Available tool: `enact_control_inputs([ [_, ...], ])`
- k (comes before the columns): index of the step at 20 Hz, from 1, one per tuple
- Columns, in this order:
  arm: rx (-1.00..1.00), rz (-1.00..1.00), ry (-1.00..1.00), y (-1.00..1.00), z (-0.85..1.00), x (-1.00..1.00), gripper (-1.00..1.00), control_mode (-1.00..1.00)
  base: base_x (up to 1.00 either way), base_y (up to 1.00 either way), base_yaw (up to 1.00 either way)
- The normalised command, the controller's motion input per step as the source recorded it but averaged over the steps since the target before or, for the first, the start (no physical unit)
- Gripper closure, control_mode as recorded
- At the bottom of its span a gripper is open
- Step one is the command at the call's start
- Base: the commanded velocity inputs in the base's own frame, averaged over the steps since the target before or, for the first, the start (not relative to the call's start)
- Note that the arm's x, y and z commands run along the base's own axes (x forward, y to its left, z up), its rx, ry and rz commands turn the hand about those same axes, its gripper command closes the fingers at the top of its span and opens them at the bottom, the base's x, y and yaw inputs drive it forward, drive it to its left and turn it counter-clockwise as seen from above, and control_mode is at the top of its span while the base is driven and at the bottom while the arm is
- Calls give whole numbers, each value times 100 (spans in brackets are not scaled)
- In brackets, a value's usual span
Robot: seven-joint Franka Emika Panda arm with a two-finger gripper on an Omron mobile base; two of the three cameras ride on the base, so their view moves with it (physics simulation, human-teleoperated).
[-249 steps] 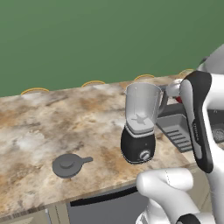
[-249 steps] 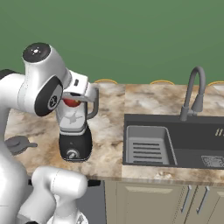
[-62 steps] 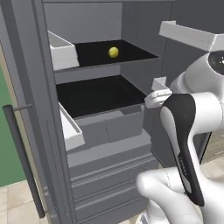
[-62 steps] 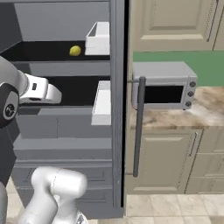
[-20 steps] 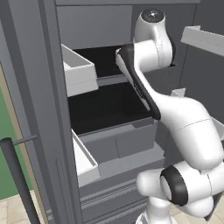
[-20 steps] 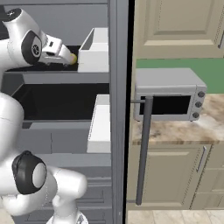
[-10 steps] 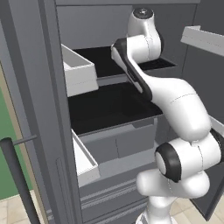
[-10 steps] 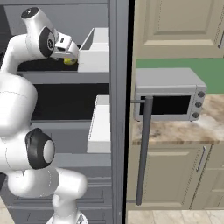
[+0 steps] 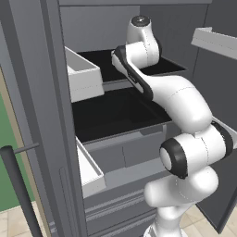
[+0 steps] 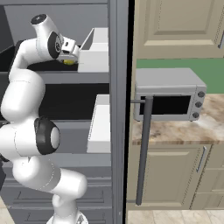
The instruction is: Grab the onion and lemon from the fridge, place them in the blender, close the lid, and turn on the blender to create a marinade.
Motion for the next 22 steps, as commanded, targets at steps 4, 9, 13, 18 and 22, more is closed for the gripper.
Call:
enact_control_inputs([
  [4, 0, 0, 0, 1, -12, 39, -100, -100, 0, 0, 0],
  [9, 0, 0, 0, 0, -7, 28, 100, -100, 0, 0, 0],
  [13, 0, 0, 0, 0, -37, -5, 100, -100, 0, 0, 0],
  [18, 0, 0, -1, 0, -35, -4, 100, -100, 0, 0, 0],
  [22, 0, 0, -8, 0, -11, 1, 100, -100, 0, 0, 0],
])
